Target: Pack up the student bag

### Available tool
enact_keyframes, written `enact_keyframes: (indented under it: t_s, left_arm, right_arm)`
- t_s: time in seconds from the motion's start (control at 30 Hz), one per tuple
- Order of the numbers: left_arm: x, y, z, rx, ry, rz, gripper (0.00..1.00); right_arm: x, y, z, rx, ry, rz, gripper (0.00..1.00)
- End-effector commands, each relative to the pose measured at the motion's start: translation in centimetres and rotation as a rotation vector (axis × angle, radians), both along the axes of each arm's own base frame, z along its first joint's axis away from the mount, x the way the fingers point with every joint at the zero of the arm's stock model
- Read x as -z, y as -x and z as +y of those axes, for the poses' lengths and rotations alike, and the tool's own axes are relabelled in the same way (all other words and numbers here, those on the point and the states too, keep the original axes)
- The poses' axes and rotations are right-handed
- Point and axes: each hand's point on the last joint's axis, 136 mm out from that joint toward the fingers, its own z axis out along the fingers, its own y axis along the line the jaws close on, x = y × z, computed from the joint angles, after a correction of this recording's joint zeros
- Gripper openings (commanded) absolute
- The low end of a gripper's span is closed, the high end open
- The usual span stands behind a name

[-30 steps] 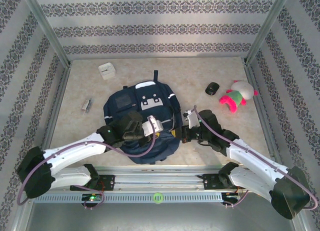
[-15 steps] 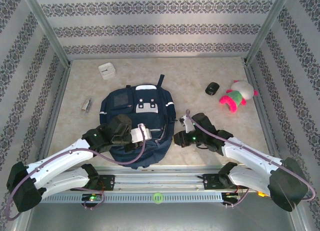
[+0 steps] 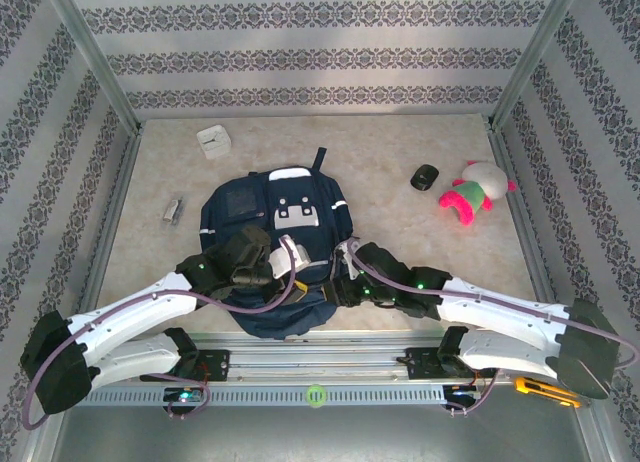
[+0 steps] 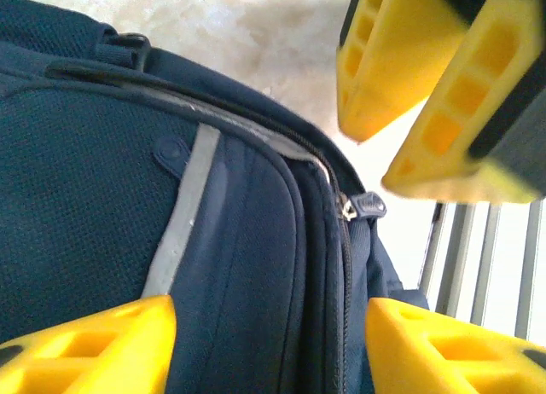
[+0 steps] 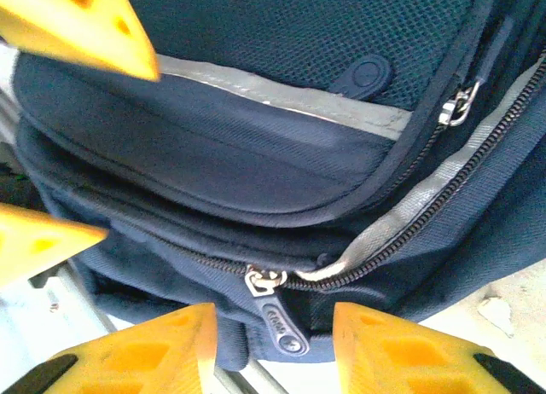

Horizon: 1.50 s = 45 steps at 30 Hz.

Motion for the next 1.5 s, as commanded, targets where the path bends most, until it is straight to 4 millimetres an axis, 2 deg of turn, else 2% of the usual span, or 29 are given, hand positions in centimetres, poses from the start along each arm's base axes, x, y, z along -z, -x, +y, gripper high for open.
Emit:
enact_keyframes:
  t_s: [0.0,0.1,0.27,0.3,0.33,0.4,0.6,0.77,0.93,1.1,1.27,1.47]
  left_arm:
    - [-3.1,-1.7,-0.3,-0.067,0.089,-0.062,0.71]
    - [-3.7,-2.6,0.4,-0.082,0.033,-0.130,0.81]
    - [-3.1,-3.2,1.2,-0.038,-0.087,-0.203,0.81]
    - [-2.8,-3.3,1.4,-0.030,-0.120,-0.216,0.82]
    - [-1.2,-4.5,2.4,0.019,-0.283,-0.272,0.85]
    - [-0.5,-4.7,2.3,0.062,-0.336,-0.279,0.87]
    - [1.8,-3.9,2.5,0.204,-0.448,-0.237,0.91]
    - [2.4,-2.1,2.9,0.304,-0.473,-0.199,0.93]
    - [3.1,-1.1,4.7,0.339,-0.541,-0.193,0.95]
    - [5.0,-2.2,7.6,0.304,-0.721,-0.220,0.96]
    - [4.6,-2.0,8.2,0.292,-0.731,-0.237,0.96]
    - [1.9,-1.6,9.6,0.215,-0.709,-0.292,0.97]
  right_arm:
    - [-0.8,-0.8,-0.3,0.021,0.031,-0.051,0.41]
    - [-1.0,-1.1,-1.1,0.026,0.007,-0.051,0.43]
    - [-1.1,-1.3,-1.8,0.028,-0.025,-0.041,0.43]
    - [-1.0,-1.3,-2.0,0.031,-0.027,-0.040,0.43]
    - [-1.0,-1.6,-3.0,0.036,-0.046,-0.053,0.43]
    - [-1.1,-1.7,-3.4,0.034,-0.058,-0.071,0.43]
    - [-0.9,-1.5,-3.4,0.029,-0.078,-0.064,0.44]
    - [0.0,-1.3,-3.2,0.014,-0.062,-0.036,0.45]
    - [0.3,-1.2,-2.8,-0.003,-0.058,-0.022,0.46]
    - [0.3,-1.1,-2.5,-0.022,-0.058,-0.015,0.46]
    - [0.8,-1.1,-2.7,-0.019,-0.040,-0.009,0.46]
    - [0.3,-1.4,-2.5,0.007,-0.061,0.015,0.47]
